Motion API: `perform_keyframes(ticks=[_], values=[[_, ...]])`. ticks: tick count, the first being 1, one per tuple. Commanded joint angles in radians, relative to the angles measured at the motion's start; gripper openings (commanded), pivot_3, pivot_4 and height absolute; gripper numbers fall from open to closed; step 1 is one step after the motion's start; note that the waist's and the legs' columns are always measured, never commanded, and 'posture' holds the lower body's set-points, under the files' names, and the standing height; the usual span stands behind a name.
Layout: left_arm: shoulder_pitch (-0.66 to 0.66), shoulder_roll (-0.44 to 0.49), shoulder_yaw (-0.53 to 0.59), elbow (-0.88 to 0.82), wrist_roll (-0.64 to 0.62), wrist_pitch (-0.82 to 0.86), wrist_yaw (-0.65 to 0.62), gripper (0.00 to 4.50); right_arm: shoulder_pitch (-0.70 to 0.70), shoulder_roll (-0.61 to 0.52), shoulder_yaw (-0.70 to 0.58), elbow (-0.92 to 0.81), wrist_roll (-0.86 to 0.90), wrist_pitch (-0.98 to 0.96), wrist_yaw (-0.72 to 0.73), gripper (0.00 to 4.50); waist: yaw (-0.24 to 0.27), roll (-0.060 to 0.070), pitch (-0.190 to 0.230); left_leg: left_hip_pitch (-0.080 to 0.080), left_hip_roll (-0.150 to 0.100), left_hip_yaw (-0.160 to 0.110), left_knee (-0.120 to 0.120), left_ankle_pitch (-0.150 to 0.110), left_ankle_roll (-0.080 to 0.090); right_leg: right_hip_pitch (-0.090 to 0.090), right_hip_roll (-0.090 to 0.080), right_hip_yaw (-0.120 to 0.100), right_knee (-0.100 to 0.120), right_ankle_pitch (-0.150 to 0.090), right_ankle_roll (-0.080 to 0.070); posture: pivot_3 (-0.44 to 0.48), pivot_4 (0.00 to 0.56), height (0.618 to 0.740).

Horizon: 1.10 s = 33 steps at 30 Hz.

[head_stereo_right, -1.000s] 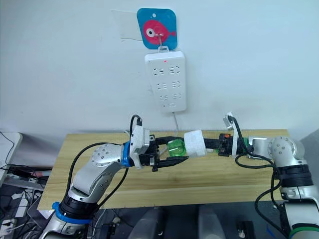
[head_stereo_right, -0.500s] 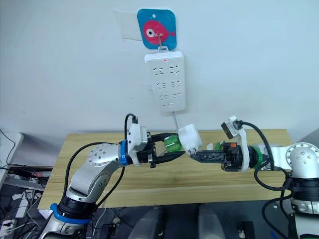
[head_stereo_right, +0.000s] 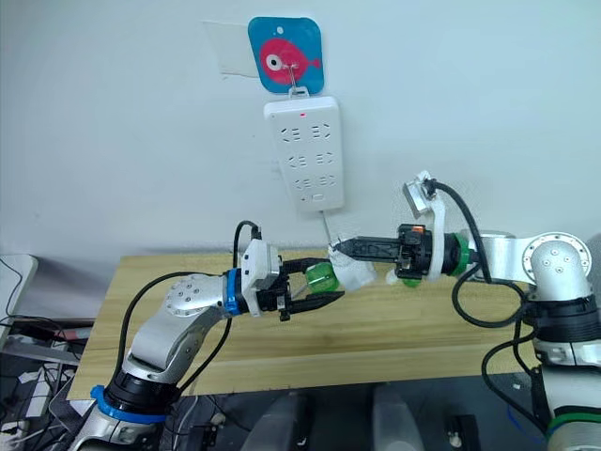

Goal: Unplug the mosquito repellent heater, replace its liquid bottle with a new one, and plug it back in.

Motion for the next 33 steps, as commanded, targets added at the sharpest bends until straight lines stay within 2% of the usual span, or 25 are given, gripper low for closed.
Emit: perform_keyframes(ticks=[1, 6, 15, 23, 33], values=[[-0.003, -0.008, -0.027, -0.077, -0.028, -0.022, -0.046, 2.29, -0.045, 0.004, 0.017, 0.055, -0.217, -0.063, 0.076, 0.07, 0.000, 0.000, 0.000, 0.000, 0.000, 0.000, 0.000, 0.000, 0.000, 0.000, 0.000, 0.000, 0.000, 0.000, 0.000, -0.034, 0.221, 0.740], [0.001, -0.009, -0.023, -0.094, -0.045, -0.003, -0.048, 2.29, -0.059, 0.022, 0.057, 0.065, -0.398, -0.092, 0.197, 0.07, 0.001, 0.000, 0.000, 0.000, -0.001, 0.000, 0.000, 0.000, 0.000, 0.000, 0.000, 0.000, 0.000, 0.000, 0.000, -0.026, 0.224, 0.740], [-0.001, -0.017, -0.002, -0.109, -0.084, 0.028, -0.045, 2.29, -0.004, -0.010, 0.088, 0.003, -0.572, -0.081, 0.366, 0.07, 0.001, 0.000, 0.000, 0.000, 0.000, 0.000, 0.000, 0.000, 0.000, 0.000, 0.000, 0.000, 0.000, 0.000, 0.000, -0.029, 0.225, 0.740], [-0.027, -0.034, 0.019, -0.092, -0.098, 0.044, -0.038, 2.29, 0.104, -0.072, 0.102, -0.127, -0.604, -0.031, 0.465, 0.07, 0.002, 0.000, 0.000, 0.000, 0.000, 0.000, 0.000, 0.000, 0.000, 0.000, 0.000, 0.000, 0.000, 0.000, 0.000, -0.036, 0.225, 0.740], [-0.023, -0.038, 0.017, -0.084, -0.088, 0.032, -0.030, 2.29, 0.126, -0.088, 0.078, -0.164, -0.609, 0.013, 0.522, 0.07, 0.001, 0.000, 0.000, 0.000, 0.000, 0.000, 0.000, 0.000, 0.000, 0.000, 0.000, 0.001, 0.000, 0.000, 0.000, -0.036, 0.224, 0.740]])
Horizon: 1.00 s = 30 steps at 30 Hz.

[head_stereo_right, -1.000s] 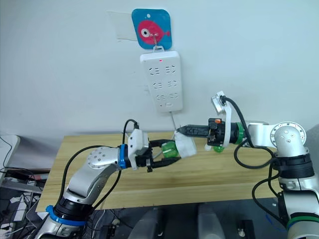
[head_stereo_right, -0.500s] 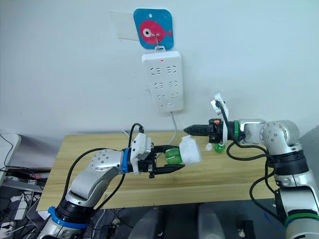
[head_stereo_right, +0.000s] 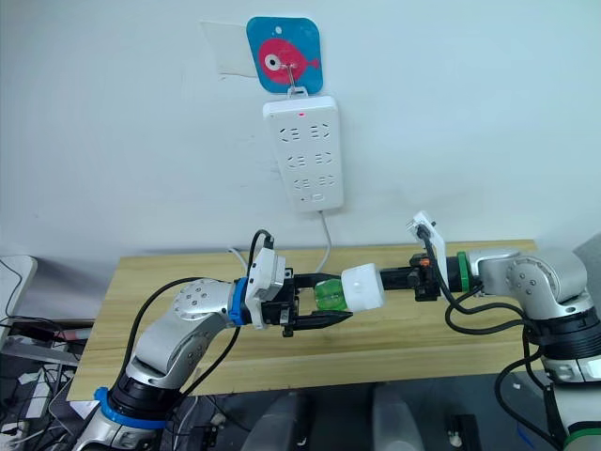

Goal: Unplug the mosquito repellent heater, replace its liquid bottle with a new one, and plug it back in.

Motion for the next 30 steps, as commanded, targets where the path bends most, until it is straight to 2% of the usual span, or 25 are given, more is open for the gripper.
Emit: perform_keyframes(ticks=[1, 11, 20, 23, 25, 28, 30], values=[[-0.020, -0.015, 0.045, -0.029, 0.000, -0.040, 0.037, 2.29, 0.017, -0.003, 0.007, -0.070, 0.057, 0.061, 0.073, 0.07, 0.001, 0.000, 0.000, 0.000, 0.000, 0.000, 0.000, 0.000, 0.000, 0.000, 0.000, 0.000, 0.000, 0.000, 0.000, -0.036, 0.224, 0.740], [-0.030, -0.030, 0.064, 0.000, 0.011, -0.049, 0.074, 2.29, 0.072, -0.064, -0.049, -0.186, 0.196, 0.199, 0.180, 0.07, 0.001, 0.000, 0.000, 0.000, 0.000, 0.000, 0.000, 0.000, 0.000, 0.000, 0.000, 0.000, 0.000, 0.000, 0.000, -0.032, 0.218, 0.740], [-0.036, -0.028, 0.057, 0.009, 0.022, -0.060, 0.080, 2.29, 0.063, -0.033, -0.096, -0.202, 0.255, 0.275, 0.147, 0.07, 0.002, 0.000, 0.000, 0.000, 0.000, 0.000, 0.000, 0.000, 0.000, 0.000, 0.000, 0.000, 0.000, 0.000, 0.000, -0.035, 0.213, 0.740], [-0.040, -0.039, 0.070, 0.007, -0.007, -0.018, 0.103, 2.29, 0.072, -0.007, -0.104, -0.206, 0.198, 0.242, 0.101, 0.07, 0.002, 0.000, 0.000, 0.000, 0.000, 0.000, 0.000, 0.000, 0.000, 0.000, 0.000, 0.000, 0.000, 0.000, 0.000, -0.036, 0.215, 0.740], [-0.036, -0.032, 0.080, -0.009, -0.061, 0.059, 0.095, 2.29, 0.095, -0.013, -0.076, -0.223, 0.088, 0.128, 0.096, 0.07, 0.002, 0.000, 0.000, 0.000, 0.000, 0.000, 0.000, 0.000, 0.000, 0.000, 0.000, 0.000, 0.000, 0.000, 0.000, -0.035, 0.215, 0.740], [-0.019, 0.020, 0.128, -0.031, -0.245, 0.291, 0.065, 2.29, 0.132, -0.066, -0.023, -0.195, -0.161, -0.198, 0.158, 0.07, 0.001, 0.000, 0.000, 0.000, 0.000, 0.000, 0.000, 0.000, 0.000, 0.000, 0.000, -0.001, 0.000, 0.000, 0.000, -0.036, 0.215, 0.740], [-0.022, 0.044, 0.168, -0.019, -0.346, 0.417, 0.072, 2.29, 0.176, -0.115, 0.025, -0.165, -0.310, -0.429, 0.250, 0.07, -0.001, 0.000, 0.000, 0.000, 0.000, 0.000, 0.000, 0.000, 0.000, 0.000, 0.001, -0.001, 0.001, 0.000, 0.000, -0.043, 0.215, 0.740]])
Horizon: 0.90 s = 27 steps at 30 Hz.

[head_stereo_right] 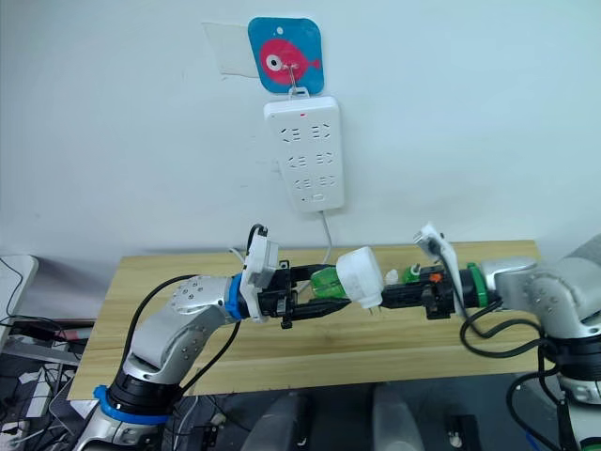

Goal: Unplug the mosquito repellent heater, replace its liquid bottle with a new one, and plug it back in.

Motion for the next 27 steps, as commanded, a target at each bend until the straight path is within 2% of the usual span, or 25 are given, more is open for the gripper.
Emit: perform_keyframes(ticks=[1, 3, 7, 13, 14, 20, 27], values=[[-0.008, 0.037, 0.094, -0.008, -0.193, 0.210, 0.013, 2.29, 0.061, -0.082, 0.059, 0.032, -0.251, -0.416, 0.162, 0.23, 0.000, 0.000, 0.000, 0.000, -0.001, 0.000, 0.000, 0.000, 0.000, 0.000, 0.000, 0.000, 0.000, 0.000, 0.000, -0.048, 0.214, 0.740], [-0.007, 0.053, 0.133, 0.011, -0.258, 0.297, 0.030, 2.29, 0.105, -0.086, 0.063, 0.097, -0.353, -0.653, 0.230, 0.67, 0.000, 0.000, 0.000, 0.000, -0.001, 0.000, 0.000, 0.000, 0.000, 0.000, 0.001, 0.000, 0.000, 0.000, 0.000, -0.048, 0.214, 0.740], [-0.020, 0.104, 0.205, 0.061, -0.465, 0.542, 0.034, 2.29, 0.109, 0.021, 0.046, 0.231, -0.513, -1.214, 0.283, 2.07, -0.005, -0.001, 0.000, 0.001, -0.001, 0.001, 0.001, 0.003, -0.005, 0.000, 0.000, 0.001, 0.001, 0.000, 0.000, -0.059, 0.216, 0.740], [-0.070, 0.140, 0.204, 0.123, -0.557, 0.716, 0.024, 2.29, -0.009, 0.182, 0.075, 0.451, -0.570, -1.865, 0.378, 4.24, -0.022, -0.001, 0.000, 0.002, 0.001, 0.001, 0.000, 0.004, -0.007, 0.000, 0.001, 0.001, 0.002, 0.000, 0.000, -0.073, 0.216, 0.740], [-0.078, 0.143, 0.202, 0.128, -0.567, 0.739, 0.021, 2.29, -0.028, 0.203, 0.078, 0.484, -0.568, -1.938, 0.382, 4.45, -0.023, -0.001, 0.000, 0.002, 0.001, 0.000, 0.000, 0.004, -0.008, 0.000, 0.001, 0.001, 0.001, 0.000, 0.000, -0.073, 0.216, 0.740], [-0.104, 0.142, 0.218, 0.171, -0.611, 0.826, 0.041, 2.29, -0.117, 0.268, 0.129, 0.614, -0.559, -2.208, 0.371, 4.45, -0.023, -0.001, 0.000, 0.002, 0.001, -0.001, 0.000, 0.005, -0.009, 0.000, 0.001, 0.000, 0.001, 0.000, 0.000, -0.065, 0.226, 0.740], [-0.107, 0.133, 0.225, 0.197, -0.632, 0.879, 0.059, 2.29, -0.184, 0.294, 0.204, 0.654, -0.562, -2.340, 0.309, 4.45, -0.026, 0.000, 0.000, 0.003, 0.001, -0.001, 0.000, 0.005, -0.010, 0.000, 0.001, 0.001, 0.002, 0.000, 0.000, -0.064, 0.233, 0.740]])
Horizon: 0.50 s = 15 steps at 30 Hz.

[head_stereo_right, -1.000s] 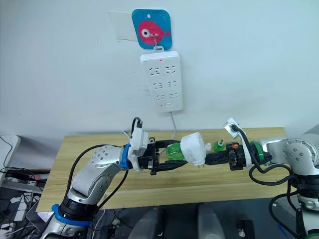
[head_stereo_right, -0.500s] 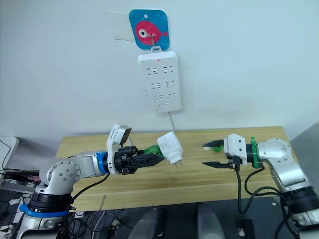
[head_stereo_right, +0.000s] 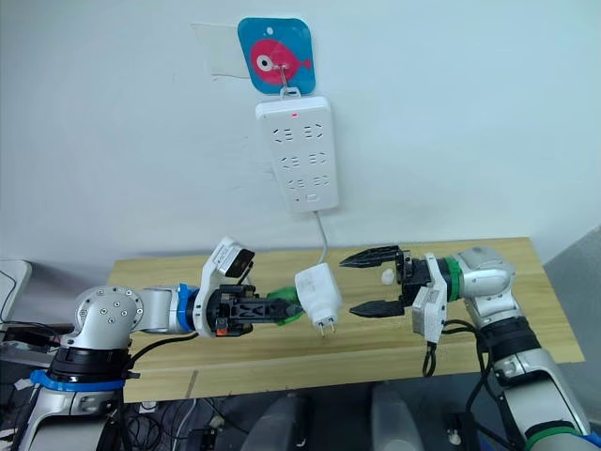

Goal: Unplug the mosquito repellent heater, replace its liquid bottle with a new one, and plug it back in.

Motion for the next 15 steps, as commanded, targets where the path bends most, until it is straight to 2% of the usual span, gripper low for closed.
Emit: perform_keyframes(ticks=[1, 13, 15], values=[[-0.012, -0.008, 0.028, -0.004, -0.039, 0.024, 0.005, 2.29, -0.045, 0.015, 0.028, -0.016, 0.006, -0.059, -0.050, 4.45, 0.000, 0.000, 0.000, 0.000, 0.000, 0.000, 0.000, 0.000, 0.000, 0.000, 0.000, 0.000, 0.000, 0.000, 0.000, -0.066, 0.233, 0.740], [-0.022, -0.034, 0.030, 0.006, -0.045, 0.056, 0.022, 2.29, -0.096, 0.009, 0.140, -0.037, -0.047, -0.145, -0.181, 4.45, 0.000, 0.000, 0.000, 0.000, -0.001, -0.001, 0.000, 0.001, -0.001, 0.000, 0.000, -0.001, 0.001, 0.000, 0.000, -0.065, 0.225, 0.740], [-0.021, -0.033, 0.030, 0.000, -0.051, 0.063, 0.022, 2.29, -0.098, 0.004, 0.149, -0.039, -0.060, -0.137, -0.201, 4.08, 0.000, 0.000, 0.000, 0.000, -0.001, -0.001, 0.000, 0.001, -0.001, 0.000, 0.000, 0.000, 0.001, 0.000, 0.000, -0.063, 0.224, 0.740]])
